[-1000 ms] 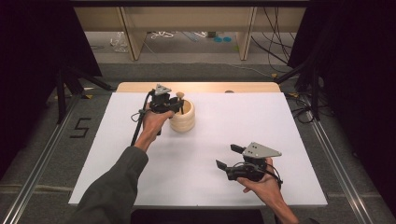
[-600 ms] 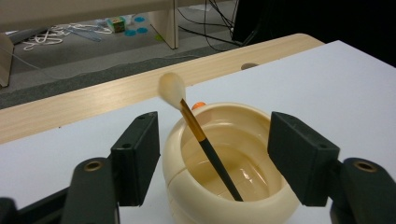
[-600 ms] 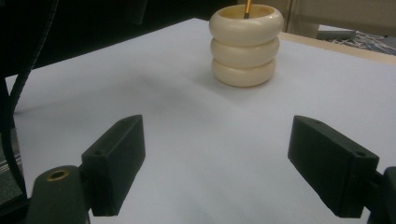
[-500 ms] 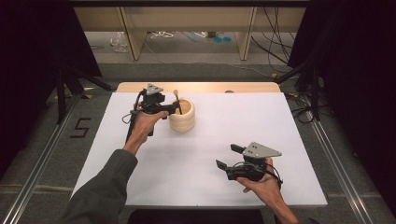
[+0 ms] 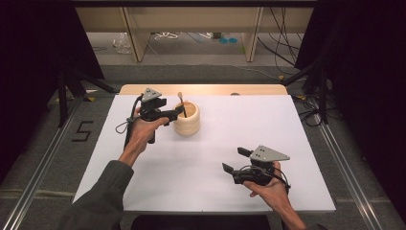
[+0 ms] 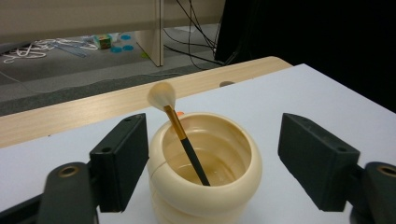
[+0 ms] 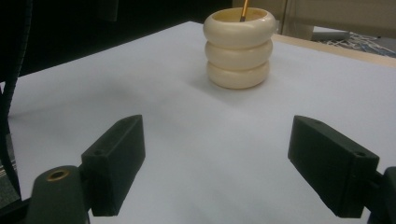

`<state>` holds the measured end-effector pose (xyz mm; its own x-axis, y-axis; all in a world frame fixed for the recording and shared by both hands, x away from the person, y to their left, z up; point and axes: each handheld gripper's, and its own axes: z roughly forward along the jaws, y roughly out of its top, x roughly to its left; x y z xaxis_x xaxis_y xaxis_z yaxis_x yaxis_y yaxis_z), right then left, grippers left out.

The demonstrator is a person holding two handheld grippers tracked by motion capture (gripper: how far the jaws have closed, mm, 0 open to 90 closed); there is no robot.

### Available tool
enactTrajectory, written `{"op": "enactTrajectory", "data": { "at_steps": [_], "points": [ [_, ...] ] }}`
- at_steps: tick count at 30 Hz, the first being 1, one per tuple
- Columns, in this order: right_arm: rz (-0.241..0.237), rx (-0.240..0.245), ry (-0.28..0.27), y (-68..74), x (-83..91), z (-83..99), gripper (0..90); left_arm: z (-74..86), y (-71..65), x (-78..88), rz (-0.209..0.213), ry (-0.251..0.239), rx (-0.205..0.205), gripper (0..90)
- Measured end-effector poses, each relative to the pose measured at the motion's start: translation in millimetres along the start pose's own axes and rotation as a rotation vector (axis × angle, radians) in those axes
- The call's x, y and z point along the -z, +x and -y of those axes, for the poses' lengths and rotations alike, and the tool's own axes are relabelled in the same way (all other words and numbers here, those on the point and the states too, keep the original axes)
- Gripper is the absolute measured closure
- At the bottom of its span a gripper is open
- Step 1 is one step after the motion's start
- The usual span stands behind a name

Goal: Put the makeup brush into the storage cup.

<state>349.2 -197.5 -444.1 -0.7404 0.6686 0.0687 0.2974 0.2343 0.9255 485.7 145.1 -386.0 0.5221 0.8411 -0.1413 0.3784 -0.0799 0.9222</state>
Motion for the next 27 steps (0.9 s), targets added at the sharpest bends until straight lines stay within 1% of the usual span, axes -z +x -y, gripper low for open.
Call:
{"op": "enactTrajectory", "data": {
  "at_steps": [1,2,3,6,7,8,10,11,12,14,15,16,17,18,19,21,22,23,24,25,27],
  "points": [
    [0.006,-0.002,-0.015,0.2,-1.1,0.4,19.6,0.3,-0.4,1.7,0.005,-0.003,0.0,22.5],
    [0.001,-0.003,-0.02,-0.3,-1.5,0.6,19.7,0.7,-1.3,3.2,0.01,-0.007,-0.003,21.6],
    [0.006,-0.002,-0.014,-0.5,-1.0,0.3,19.6,1.3,-2.5,4.2,0.018,-0.011,0.0,21.1],
    [0.009,-0.004,-0.013,-0.9,-0.2,0.1,19.6,2.4,-5.9,8.1,0.035,-0.016,-0.012,20.3],
    [0.009,-0.004,-0.012,-1.1,-0.1,0.1,19.6,2.8,-7.3,9.3,0.038,-0.02,-0.006,20.3],
    [-0.009,-0.027,-0.015,0.0,-1.2,0.6,19.6,3.2,-8.8,10.7,0.048,-0.024,-0.005,20.0],
    [-0.01,-0.028,-0.013,-0.1,-0.9,0.5,19.6,4.0,-11.8,13.8,0.057,-0.023,-0.014,19.6],
    [-0.009,-0.027,-0.009,-0.3,-0.4,0.3,19.6,4.3,-12.8,15.2,0.06,-0.024,-0.017,19.2],
    [0.001,-0.006,-0.021,-1.6,-0.7,0.2,19.6,5.3,-14.3,17.5,0.067,-0.029,-0.018,19.1],
    [0.001,-0.009,-0.017,-1.8,0.0,0.0,19.7,7.8,-16.9,21.6,0.077,-0.036,-0.007,19.1],
    [-0.007,-0.028,-0.006,-0.8,0.3,0.1,19.6,9.0,-17.7,22.8,0.081,-0.039,-0.01,19.0],
    [0.004,-0.022,0.004,-1.0,1.3,-0.3,19.6,11.2,-19.9,25.4,0.087,-0.035,-0.017,18.9],
    [0.009,-0.009,-0.005,-2.0,0.9,-0.4,19.6,13.3,-21.5,27.1,0.091,-0.032,-0.02,18.9],
    [0.007,-0.014,-0.002,-1.7,1.0,-0.5,19.6,15.1,-23.2,28.9,0.094,-0.032,-0.02,18.9],
    [-0.005,-0.03,-0.013,-0.9,-0.3,-0.1,19.6,16.8,-24.4,31.1,0.097,-0.035,-0.026,18.9],
    [-0.001,-0.032,-0.017,-1.3,-0.3,0.0,19.6,21.2,-27.7,34.3,0.109,-0.04,-0.026,18.9],
    [0.004,-0.024,-0.021,-2.0,-0.3,0.0,19.6,24.6,-30.4,36.2,0.117,-0.036,-0.036,18.9],
    [0.019,-0.009,-0.02,-3.0,0.6,-0.2,19.6,27.1,-32.5,38.2,0.117,-0.037,-0.036,18.9],
    [0.004,-0.032,-0.019,-2.1,-0.2,0.2,19.6,29.6,-34.3,39.7,0.125,-0.04,-0.03,18.9],
    [0.018,-0.028,-0.013,-2.1,0.5,0.0,19.6,32.1,-36.1,41.0,0.132,-0.043,-0.03,18.9],
    [0.012,-0.032,-0.009,-1.8,0.5,-0.1,19.6,36.4,-39.5,43.8,0.139,-0.048,-0.026,18.9]
  ]
}}
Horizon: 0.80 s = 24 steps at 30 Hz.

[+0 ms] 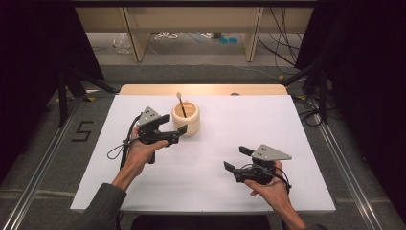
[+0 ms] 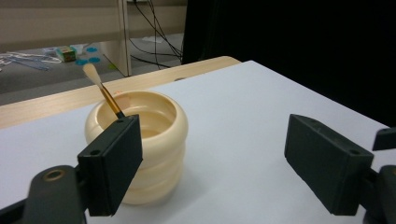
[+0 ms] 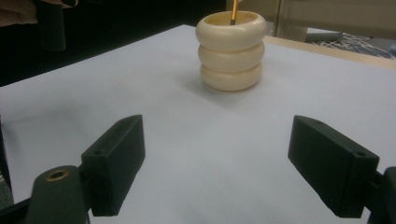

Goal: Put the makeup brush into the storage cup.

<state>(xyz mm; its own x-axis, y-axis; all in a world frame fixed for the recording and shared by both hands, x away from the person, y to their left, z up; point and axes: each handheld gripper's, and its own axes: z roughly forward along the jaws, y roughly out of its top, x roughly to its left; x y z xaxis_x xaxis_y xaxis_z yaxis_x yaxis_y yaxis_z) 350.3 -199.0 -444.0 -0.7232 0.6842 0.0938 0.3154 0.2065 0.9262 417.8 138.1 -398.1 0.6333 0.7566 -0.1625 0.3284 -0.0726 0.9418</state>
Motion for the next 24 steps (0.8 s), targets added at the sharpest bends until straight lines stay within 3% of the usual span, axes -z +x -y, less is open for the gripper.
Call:
{"op": "enactTrajectory", "data": {
  "at_steps": [2,5,10,12,13,15,24],
  "points": [
    [0.009,0.02,-0.011,-1.2,0.2,-0.3,19.6,2.8,-1.7,3.4,0.002,-0.009,-0.005,18.9],
    [-0.005,0.0,-0.014,-0.7,-0.6,0.2,19.7,5.8,-2.9,8.3,0.003,-0.015,-0.008,18.9],
    [0.011,0.008,-0.01,-0.7,-0.4,0.0,19.6,10.2,-7.4,14.6,0.008,-0.029,-0.013,18.9],
    [0.009,0.006,-0.008,-0.3,-0.7,-0.2,19.6,12.5,-10.2,15.2,0.009,-0.021,-0.015,18.9],
    [0.013,0.006,-0.014,-0.2,-1.0,-0.1,19.6,13.3,-10.3,16.3,0.012,-0.018,-0.034,18.9],
    [-0.006,-0.003,-0.012,0.0,-0.9,-0.3,19.7,15.6,-12.0,16.9,0.014,-0.015,-0.032,19.0],
    [-0.002,0.0,-0.005,-0.7,1.2,-1.5,19.6,26.1,-22.4,19.6,0.029,-0.005,-0.047,19.0]
  ]
}}
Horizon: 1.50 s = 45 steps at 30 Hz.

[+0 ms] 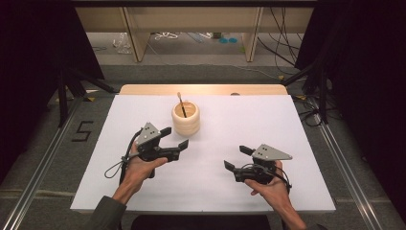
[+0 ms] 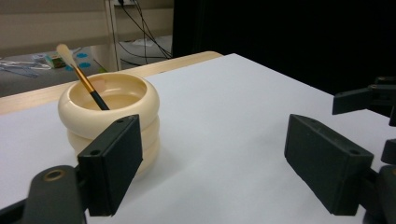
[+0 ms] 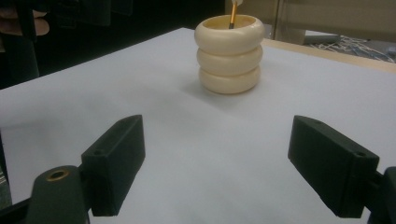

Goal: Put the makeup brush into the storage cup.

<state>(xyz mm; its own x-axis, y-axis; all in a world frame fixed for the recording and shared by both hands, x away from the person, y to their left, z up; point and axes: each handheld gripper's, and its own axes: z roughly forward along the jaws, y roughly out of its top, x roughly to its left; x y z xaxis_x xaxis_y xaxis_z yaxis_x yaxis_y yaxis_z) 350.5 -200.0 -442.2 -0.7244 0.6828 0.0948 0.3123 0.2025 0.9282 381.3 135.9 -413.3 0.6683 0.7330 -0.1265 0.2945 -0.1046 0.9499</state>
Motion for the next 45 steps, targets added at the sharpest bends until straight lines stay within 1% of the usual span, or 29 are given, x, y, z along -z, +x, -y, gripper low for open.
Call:
{"op": "enactTrajectory", "data": {
  "at_steps": [3,7,8,9,10,11,12,13,15,17,19,20,21,22,24,25,27,28,30,34,35,36,37,41,44,45],
  "points": [
    [0.005,0.003,0.001,-0.1,0.6,-0.4,19.6,3.4,-1.9,1.5,0.003,0.001,0.002,19.0],
    [0.007,0.001,-0.003,0.2,0.6,-0.5,19.5,5.9,-3.9,4.7,0.012,-0.004,-0.011,19.0],
    [0.001,0.001,-0.016,0.1,-0.2,-0.3,19.5,6.6,-5.1,5.2,0.013,-0.004,-0.004,19.0],
    [0.007,0.004,-0.004,0.0,0.7,-0.7,19.5,7.3,-6.5,5.8,0.013,-0.007,0.003,19.0],
    [0.006,0.003,-0.004,-0.2,0.9,-0.7,19.5,7.7,-7.5,6.3,0.016,-0.007,0.003,19.0],
    [0.011,0.006,-0.006,-0.3,1.3,-0.8,19.5,8.3,-8.4,6.8,0.022,-0.008,-0.008,19.0],
    [0.004,0.0,-0.011,0.0,1.1,-0.8,19.5,9.1,-9.9,7.2,0.025,-0.011,0.0,19.0],
    [0.008,0.003,-0.009,-0.1,1.6,-1.0,19.4,9.2,-10.5,8.0,0.028,-0.011,-0.013,19.0],
    [0.007,0.006,-0.011,-0.3,1.6,-1.0,19.4,10.2,-13.8,9.1,0.026,-0.01,0.001,19.0],
    [0.007,0.005,-0.011,-0.2,1.6,-1.1,19.4,10.8,-14.8,9.9,0.038,-0.012,-0.017,19.0],
    [0.009,0.007,-0.011,-0.2,1.5,-1.1,19.4,12.1,-16.8,10.4,0.047,-0.015,-0.012,19.0],
    [0.006,0.005,-0.016,-0.1,1.1,-1.0,19.4,12.7,-17.6,10.8,0.044,-0.015,-0.009,19.0],
    [0.005,0.001,-0.019,0.1,0.7,-1.0,19.4,12.9,-18.1,12.3,0.044,-0.008,-0.018,19.0],
    [0.005,0.003,-0.013,-0.1,1.4,-1.3,19.4,13.5,-18.9,12.6,0.045,-0.011,-0.008,19.0],
    [0.007,0.003,-0.014,-0.3,1.6,-1.4,19.4,13.5,-19.6,14.2,0.046,-0.011,-0.018,19.0],
    [0.006,0.002,-0.014,-0.2,1.7,-1.4,19.4,13.8,-20.8,14.5,0.047,-0.014,-0.005,19.0],
    [0.007,0.003,-0.011,0.0,2.0,-1.5,19.3,13.9,-21.2,15.4,0.047,-0.014,-0.016,19.0],
    [0.009,0.001,-0.016,0.4,1.7,-1.3,19.3,14.3,-21.8,15.7,0.046,-0.014,-0.014,19.0],
    [0.01,0.002,-0.011,0.3,2.0,-1.5,19.3,14.8,-22.0,16.4,0.049,-0.012,-0.028,19.0],
    [0.012,0.004,-0.022,0.0,1.7,-1.4,19.2,17.2,-22.9,16.9,0.046,-0.012,-0.014,19.0],
    [0.006,-0.002,-0.023,0.3,1.4,-1.3,19.2,17.7,-23.0,17.2,0.047,-0.011,-0.013,19.0],
    [0.007,0.003,-0.025,0.0,1.4,-1.3,19.1,18.2,-23.2,17.6,0.048,-0.01,-0.018,19.0],
    [0.012,0.004,-0.024,0.1,1.7,-1.4,19.1,19.0,-23.9,17.9,0.048,-0.01,-0.012,19.0],
    [0.013,-0.001,-0.033,0.4,1.6,-1.4,19.0,21.7,-25.5,19.2,0.049,-0.004,-0.031,18.9],
    [0.009,-0.002,-0.038,0.4,1.6,-1.4,18.8,23.8,-25.9,21.0,0.047,-0.003,-0.022,19.0],
    [0.018,0.003,-0.029,0.2,2.7,-1.8,18.9,24.0,-25.1,21.7,0.044,-0.001,-0.03,19.0]
  ]
}}
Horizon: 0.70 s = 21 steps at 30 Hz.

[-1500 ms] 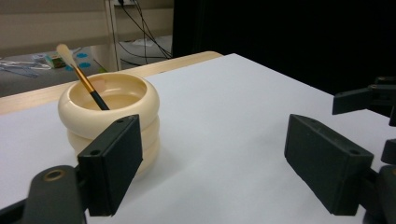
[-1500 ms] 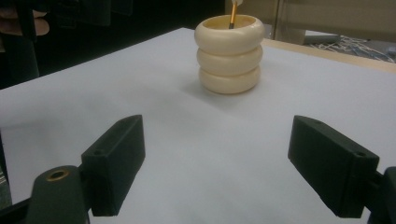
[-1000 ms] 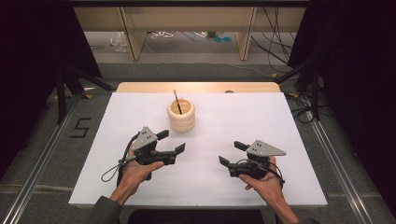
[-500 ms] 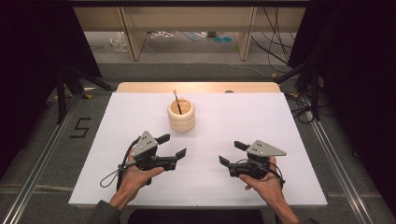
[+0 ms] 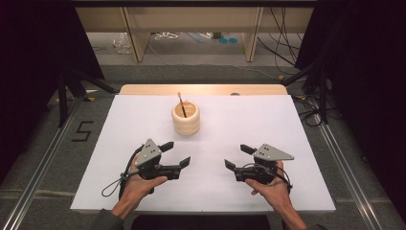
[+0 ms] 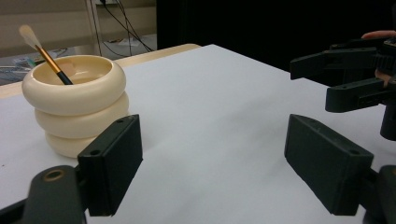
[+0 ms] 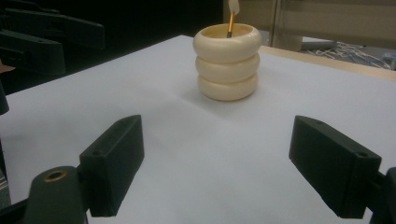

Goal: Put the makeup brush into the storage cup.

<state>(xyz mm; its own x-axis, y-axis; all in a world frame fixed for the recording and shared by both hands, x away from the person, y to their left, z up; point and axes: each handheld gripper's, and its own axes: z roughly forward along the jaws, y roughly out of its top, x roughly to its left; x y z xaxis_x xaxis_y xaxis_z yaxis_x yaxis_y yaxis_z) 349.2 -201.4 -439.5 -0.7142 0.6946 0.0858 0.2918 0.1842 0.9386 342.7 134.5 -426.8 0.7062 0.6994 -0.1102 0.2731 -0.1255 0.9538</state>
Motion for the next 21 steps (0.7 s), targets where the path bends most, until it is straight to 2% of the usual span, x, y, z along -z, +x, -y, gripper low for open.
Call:
{"op": "enactTrajectory", "data": {
  "at_steps": [9,11,13,16,17,18,21],
  "points": [
    [-0.02,-0.009,-0.005,1.4,0.1,-0.5,18.7,6.0,4.1,6.6,-0.021,0.001,0.013,19.0],
    [-0.021,-0.004,-0.008,1.1,-0.1,-0.6,18.6,6.9,4.6,8.6,-0.025,0.01,-0.004,19.0],
    [-0.008,0.0,0.0,1.3,1.3,-1.1,18.6,8.7,2.7,9.3,-0.026,0.005,0.02,19.0],
    [-0.018,-0.007,-0.018,1.6,-0.3,-0.5,18.5,10.7,1.9,11.1,-0.028,0.007,0.004,18.9],
    [-0.015,-0.006,-0.016,1.7,0.0,-0.6,18.5,11.4,1.2,11.8,-0.027,0.008,0.011,18.9],
    [-0.009,-0.004,-0.016,1.6,0.4,-0.6,18.5,11.4,1.4,12.6,-0.022,0.008,-0.005,19.0],
    [-0.014,-0.006,-0.012,1.9,1.5,-0.8,18.5,12.0,0.3,15.4,-0.034,0.006,-0.001,18.9]
  ]
}}
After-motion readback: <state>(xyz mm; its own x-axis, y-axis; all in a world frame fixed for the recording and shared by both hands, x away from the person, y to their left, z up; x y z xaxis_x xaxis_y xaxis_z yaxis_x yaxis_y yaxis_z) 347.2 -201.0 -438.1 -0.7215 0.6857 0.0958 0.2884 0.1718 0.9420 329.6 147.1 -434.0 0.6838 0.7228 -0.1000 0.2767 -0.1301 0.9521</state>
